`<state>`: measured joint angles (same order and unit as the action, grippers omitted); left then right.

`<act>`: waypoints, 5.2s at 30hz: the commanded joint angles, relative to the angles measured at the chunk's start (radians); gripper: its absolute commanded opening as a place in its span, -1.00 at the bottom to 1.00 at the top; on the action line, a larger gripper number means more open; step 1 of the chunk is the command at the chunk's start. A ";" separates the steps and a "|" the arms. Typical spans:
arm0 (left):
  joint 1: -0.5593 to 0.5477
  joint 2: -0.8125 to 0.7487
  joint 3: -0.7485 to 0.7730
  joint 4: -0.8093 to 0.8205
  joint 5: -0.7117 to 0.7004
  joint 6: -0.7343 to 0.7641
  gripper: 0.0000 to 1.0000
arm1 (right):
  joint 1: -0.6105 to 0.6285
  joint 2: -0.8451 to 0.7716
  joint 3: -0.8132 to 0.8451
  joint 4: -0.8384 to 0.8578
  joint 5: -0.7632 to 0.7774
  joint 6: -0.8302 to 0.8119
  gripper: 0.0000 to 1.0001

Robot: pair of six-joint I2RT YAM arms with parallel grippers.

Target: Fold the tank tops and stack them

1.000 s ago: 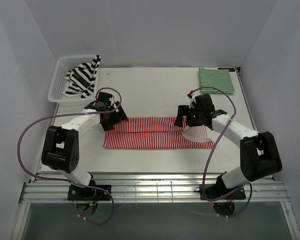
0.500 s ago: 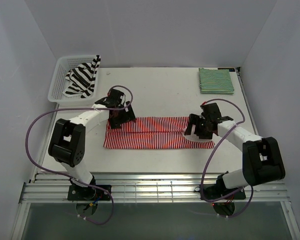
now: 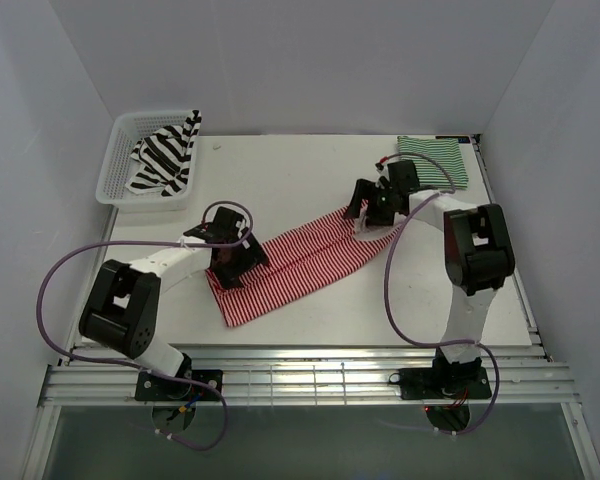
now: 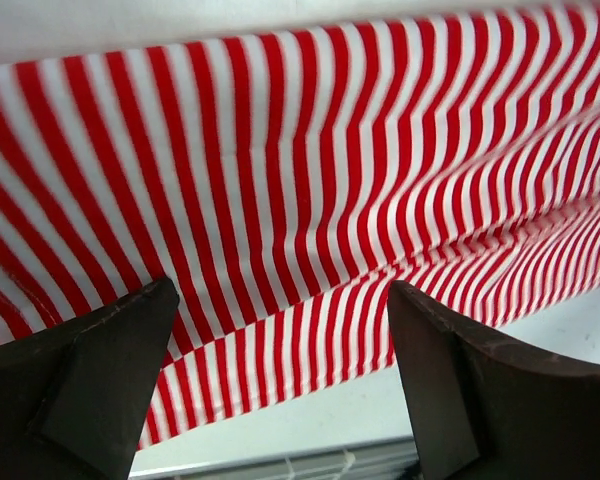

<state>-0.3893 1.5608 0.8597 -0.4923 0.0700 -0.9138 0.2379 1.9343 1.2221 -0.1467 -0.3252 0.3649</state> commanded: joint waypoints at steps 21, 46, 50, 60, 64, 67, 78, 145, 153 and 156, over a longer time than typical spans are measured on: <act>-0.372 -0.136 0.160 -0.120 -0.108 -0.262 0.96 | 0.158 0.342 0.838 -0.226 -0.023 -0.228 0.80; -0.198 -0.363 0.016 -0.364 -0.273 -0.152 0.96 | 0.396 0.003 0.082 -0.229 0.225 -0.044 0.80; -0.181 -0.331 0.012 -0.348 -0.251 -0.132 0.96 | 0.344 0.083 0.126 -0.234 0.212 -0.067 0.80; -0.168 -0.259 -0.021 -0.206 -0.087 -0.022 0.96 | 0.190 0.305 0.443 -0.280 0.103 -0.230 0.80; -0.168 -0.202 -0.022 -0.152 0.008 0.015 0.96 | 0.172 0.362 0.589 -0.332 0.074 -0.314 0.80; -0.168 -0.168 -0.027 -0.109 0.062 0.038 0.96 | 0.172 0.330 0.646 -0.349 0.002 -0.360 0.80; -0.203 -0.110 -0.080 0.015 0.189 0.058 0.96 | 0.173 -0.082 0.286 -0.263 -0.012 -0.249 0.80; -0.293 -0.137 -0.182 0.097 0.169 -0.060 -1.00 | 0.256 -0.649 -0.653 -0.134 -0.091 0.151 -0.85; -0.293 -0.189 -0.104 0.071 0.151 -0.074 -1.00 | 0.258 -0.686 -0.561 -0.175 -0.052 0.144 -0.85; -0.295 -0.183 -0.048 0.052 0.126 -0.071 -1.00 | 0.258 -0.678 -0.515 -0.185 -0.025 0.140 -0.85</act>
<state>-0.6785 1.4136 0.7368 -0.4221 0.2352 -0.9840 0.4931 1.2705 0.6357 -0.3126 -0.3840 0.5133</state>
